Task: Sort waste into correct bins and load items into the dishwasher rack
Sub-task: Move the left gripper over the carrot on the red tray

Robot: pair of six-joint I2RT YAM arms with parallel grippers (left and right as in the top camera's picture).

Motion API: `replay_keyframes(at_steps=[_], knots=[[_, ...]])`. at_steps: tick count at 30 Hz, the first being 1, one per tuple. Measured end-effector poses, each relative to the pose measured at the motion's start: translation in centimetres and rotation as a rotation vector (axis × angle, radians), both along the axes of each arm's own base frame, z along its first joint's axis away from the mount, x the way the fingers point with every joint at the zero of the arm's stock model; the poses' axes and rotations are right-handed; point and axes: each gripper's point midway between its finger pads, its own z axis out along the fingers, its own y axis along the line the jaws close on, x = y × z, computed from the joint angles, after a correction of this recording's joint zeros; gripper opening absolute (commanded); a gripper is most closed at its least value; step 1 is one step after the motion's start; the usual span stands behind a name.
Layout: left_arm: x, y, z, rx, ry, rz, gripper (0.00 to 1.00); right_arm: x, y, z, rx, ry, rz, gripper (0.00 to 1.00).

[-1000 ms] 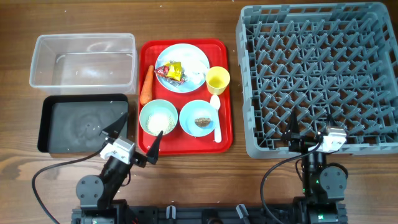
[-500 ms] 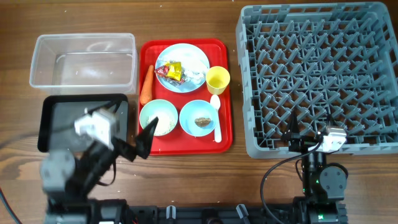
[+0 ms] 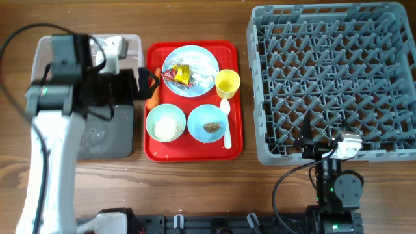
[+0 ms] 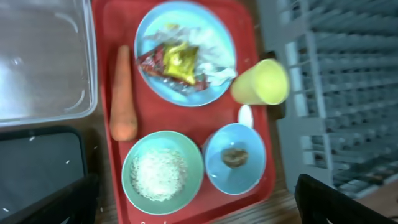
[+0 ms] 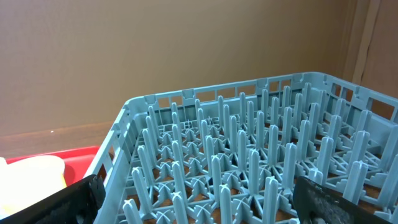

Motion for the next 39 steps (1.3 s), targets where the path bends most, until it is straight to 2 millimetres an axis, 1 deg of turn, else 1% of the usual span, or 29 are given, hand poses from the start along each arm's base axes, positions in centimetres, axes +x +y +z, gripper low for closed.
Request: replay_keyframes(at_steps=[3, 5, 6, 7, 8, 9, 11, 13, 16, 18, 23, 25, 28, 31, 33, 36, 37, 39], knots=[[1.3, 0.1, -3.3, 0.004, 0.101, 0.003, 1.00, 0.0, 0.0, 0.0, 0.000, 0.000, 0.000, 1.00], [1.9, 0.1, -4.7, 0.004, 0.136, 0.002, 1.00, 0.0, 0.0, 0.0, 0.000, 0.000, 0.000, 1.00], [2.1, 0.1, -5.5, 0.002, 0.159, 0.002, 0.93, 0.0, 0.0, 0.0, 0.000, 0.000, 0.000, 1.00], [2.2, 0.1, -5.8, 0.001, 0.169, 0.001, 0.82, 0.0, 0.0, 0.0, 0.000, 0.000, 0.000, 1.00], [2.3, 0.0, -6.7, -0.006, 0.198, 0.002, 0.77, 0.0, 0.0, 0.0, 0.000, 0.000, 0.000, 1.00], [2.4, -0.1, -7.0, -0.007, 0.209, 0.002, 0.72, 0.0, 0.0, 0.0, 0.000, 0.000, 0.000, 1.00], [2.4, -0.2, -7.3, -0.009, 0.216, -0.001, 0.62, 0.0, 0.0, 0.0, 0.000, 0.000, 0.000, 1.00], [2.4, -0.5, -7.5, 0.004, 0.218, -0.007, 0.55, 0.0, 0.0, 0.0, 0.000, 0.000, 0.000, 1.00], [2.4, -0.9, -7.9, 0.075, 0.215, -0.010, 0.43, 0.0, 0.0, 0.0, 0.000, 0.000, 0.000, 1.00], [2.4, -1.3, -8.3, 0.147, 0.208, -0.012, 0.41, 0.0, 0.0, 0.0, 0.000, 0.000, 0.000, 1.00], [3.0, -2.1, -8.4, 0.247, 0.166, -0.002, 0.39, 0.0, 0.0, 0.0, 0.000, 0.000, 0.000, 1.00], [3.2, -1.7, -8.4, 0.278, 0.160, 0.030, 0.39, 0.0, 0.0, 0.0, 0.000, 0.000, 0.000, 1.00], [3.4, -0.8, -8.5, 0.314, 0.161, 0.082, 0.42, 0.0, 0.0, 0.0, 0.000, 0.000, 0.000, 1.00], [3.5, -0.5, -8.7, 0.330, 0.167, 0.099, 0.42, 0.0, 0.0, 0.0, 0.000, 0.000, 0.000, 1.00], [3.7, -0.3, -9.2, 0.339, 0.178, 0.104, 0.41, 0.0, 0.0, 0.0, 0.000, 0.000, 0.000, 1.00], [3.9, -0.3, -10.3, 0.349, 0.203, 0.105, 0.36, 0.0, 0.0, 0.0, 0.000, 0.000, 0.000, 1.00], [4.1, -0.3, -10.9, 0.353, 0.214, 0.106, 0.34, 0.0, 0.0, 0.0, 0.000, 0.000, 0.000, 1.00], [4.3, -0.3, -12.1, 0.360, 0.238, 0.108, 0.32, 0.0, 0.0, 0.0, 0.000, 0.000, 0.000, 1.00]])
